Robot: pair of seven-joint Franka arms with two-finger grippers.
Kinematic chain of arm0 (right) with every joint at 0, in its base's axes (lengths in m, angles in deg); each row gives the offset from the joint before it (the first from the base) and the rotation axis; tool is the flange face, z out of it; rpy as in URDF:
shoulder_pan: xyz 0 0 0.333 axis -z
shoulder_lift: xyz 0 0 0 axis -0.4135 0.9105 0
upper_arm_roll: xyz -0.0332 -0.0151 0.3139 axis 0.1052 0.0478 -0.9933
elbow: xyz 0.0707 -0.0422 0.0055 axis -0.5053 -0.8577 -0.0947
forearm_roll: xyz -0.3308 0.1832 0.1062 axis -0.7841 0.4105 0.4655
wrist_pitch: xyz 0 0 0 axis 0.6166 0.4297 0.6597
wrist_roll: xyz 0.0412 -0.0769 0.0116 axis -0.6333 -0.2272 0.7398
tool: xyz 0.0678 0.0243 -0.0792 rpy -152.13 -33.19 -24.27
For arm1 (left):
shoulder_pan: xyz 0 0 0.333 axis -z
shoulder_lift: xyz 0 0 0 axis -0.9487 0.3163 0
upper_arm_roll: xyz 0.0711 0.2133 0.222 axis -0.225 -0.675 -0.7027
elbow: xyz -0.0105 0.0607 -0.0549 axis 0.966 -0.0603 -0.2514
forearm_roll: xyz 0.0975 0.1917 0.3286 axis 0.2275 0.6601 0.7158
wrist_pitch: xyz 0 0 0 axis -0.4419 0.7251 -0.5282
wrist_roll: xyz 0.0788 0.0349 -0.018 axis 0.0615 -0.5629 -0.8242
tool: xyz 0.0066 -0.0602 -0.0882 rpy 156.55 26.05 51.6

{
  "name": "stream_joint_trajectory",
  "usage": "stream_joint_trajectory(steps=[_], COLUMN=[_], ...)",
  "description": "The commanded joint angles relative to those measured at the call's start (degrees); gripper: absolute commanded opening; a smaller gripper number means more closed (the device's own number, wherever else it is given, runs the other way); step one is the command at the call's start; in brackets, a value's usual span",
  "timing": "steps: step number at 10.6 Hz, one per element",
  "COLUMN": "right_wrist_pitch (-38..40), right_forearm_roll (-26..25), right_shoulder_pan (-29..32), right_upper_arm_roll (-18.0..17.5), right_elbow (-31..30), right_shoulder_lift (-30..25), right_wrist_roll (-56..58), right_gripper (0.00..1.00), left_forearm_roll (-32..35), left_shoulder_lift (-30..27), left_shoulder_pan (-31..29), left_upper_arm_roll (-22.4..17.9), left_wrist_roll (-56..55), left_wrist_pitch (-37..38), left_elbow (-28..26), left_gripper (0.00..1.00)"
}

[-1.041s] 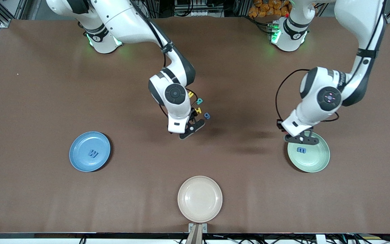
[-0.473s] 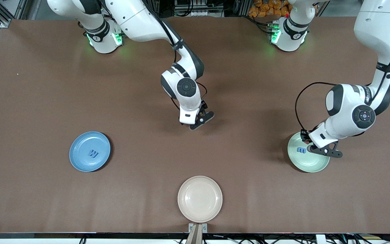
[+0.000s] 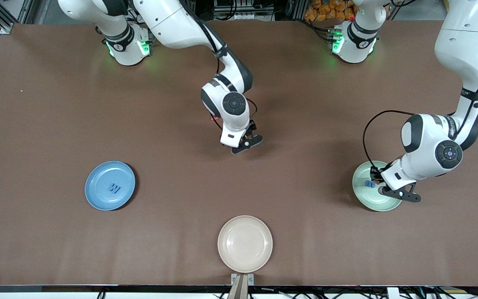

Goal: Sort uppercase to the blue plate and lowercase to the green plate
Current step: 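Open the left gripper to drop the pink letter on the green plate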

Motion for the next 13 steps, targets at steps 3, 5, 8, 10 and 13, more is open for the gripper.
stream_joint_trajectory(steps=[3, 5, 8, 10, 13], right_wrist_pitch=[-1.06, -2.03, -2.3, -2.3, -2.21], right_forearm_roll=[0.37, 0.37, 0.37, 0.37, 0.37], right_shoulder_pan=[-1.65, -1.56, -1.38, -1.3, -1.47], right_upper_arm_roll=[0.72, 0.81, 0.81, 0.9, 0.81], right_elbow=[-0.89, -0.89, -0.89, -0.98, -1.51], right_shoulder_lift=[-0.97, -0.97, -0.8, -0.62, -0.53], right_wrist_roll=[-1.46, -1.46, -1.46, -1.54, -2.95], right_gripper=[1.0, 1.0, 1.0, 1.0, 1.0], left_forearm_roll=[0.89, 0.8, 0.89, 0.89, 0.89], left_shoulder_lift=[-1.47, -3.4, -7.53, -9.12, -9.57], left_shoulder_pan=[0.13, 0.31, 1.63, 1.54, 1.72], left_upper_arm_roll=[1.13, 3.23, 8.06, 12.71, 19.74], left_wrist_roll=[0.16, -2.02, -12.03, -17.66, -29.51], left_wrist_pitch=[0.83, 3.73, 10.67, 12.62, 12.62], left_elbow=[1.52, 2.05, 1.7, 0.04, -2.25], left_gripper=[1.0, 1.0, 1.0, 1.0, 1.0])
